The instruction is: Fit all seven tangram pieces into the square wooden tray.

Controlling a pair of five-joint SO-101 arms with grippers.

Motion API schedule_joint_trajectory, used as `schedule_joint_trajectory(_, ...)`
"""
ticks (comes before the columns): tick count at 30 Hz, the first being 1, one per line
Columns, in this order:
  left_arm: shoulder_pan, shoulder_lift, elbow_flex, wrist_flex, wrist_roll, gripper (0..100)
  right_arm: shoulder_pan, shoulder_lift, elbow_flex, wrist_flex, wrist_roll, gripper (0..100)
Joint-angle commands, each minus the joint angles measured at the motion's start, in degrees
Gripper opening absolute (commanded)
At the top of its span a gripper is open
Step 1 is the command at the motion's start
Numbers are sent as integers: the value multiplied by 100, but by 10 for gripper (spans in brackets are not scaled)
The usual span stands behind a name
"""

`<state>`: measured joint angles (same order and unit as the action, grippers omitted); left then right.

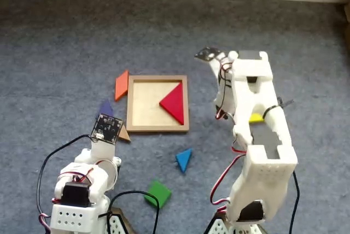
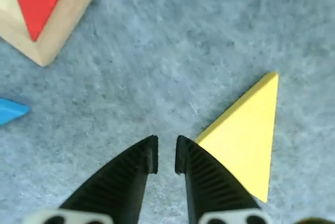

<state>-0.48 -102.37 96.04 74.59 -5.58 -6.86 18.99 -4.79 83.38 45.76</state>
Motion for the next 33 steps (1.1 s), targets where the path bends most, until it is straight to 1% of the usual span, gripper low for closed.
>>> schedule_joint_trajectory(1,-66,-22,119,26,-44,7,233,-681,-22,-92,-53,63)
schedule_joint_trajectory(6,-66,-22,119,26,-44,7,549,-963,268,-453,0,84)
schedule_joint_trajectory(11,-66,-22,119,26,-44,7,646,-1420,1516,-1112,615,192)
schedule_joint_trajectory(15,-66,-22,119,26,-44,7,734,-1684,2273,-1974,642,266)
schedule_joint_trajectory(18,-66,-22,119,26,-44,7,734,-1552,2484,-2202,642,358)
schedule_joint_trajectory(20,-66,-22,119,26,-44,7,734,-1341,2475,-2202,642,402)
schedule_joint_trajectory(23,-66,-22,119,26,-44,7,743,-971,2448,-2237,677,408)
schedule_joint_trajectory(30,-66,-22,119,26,-44,7,743,-101,1754,-2281,686,407)
schedule_joint_trajectory(33,-66,-22,119,26,-44,7,857,136,1560,-2273,686,399)
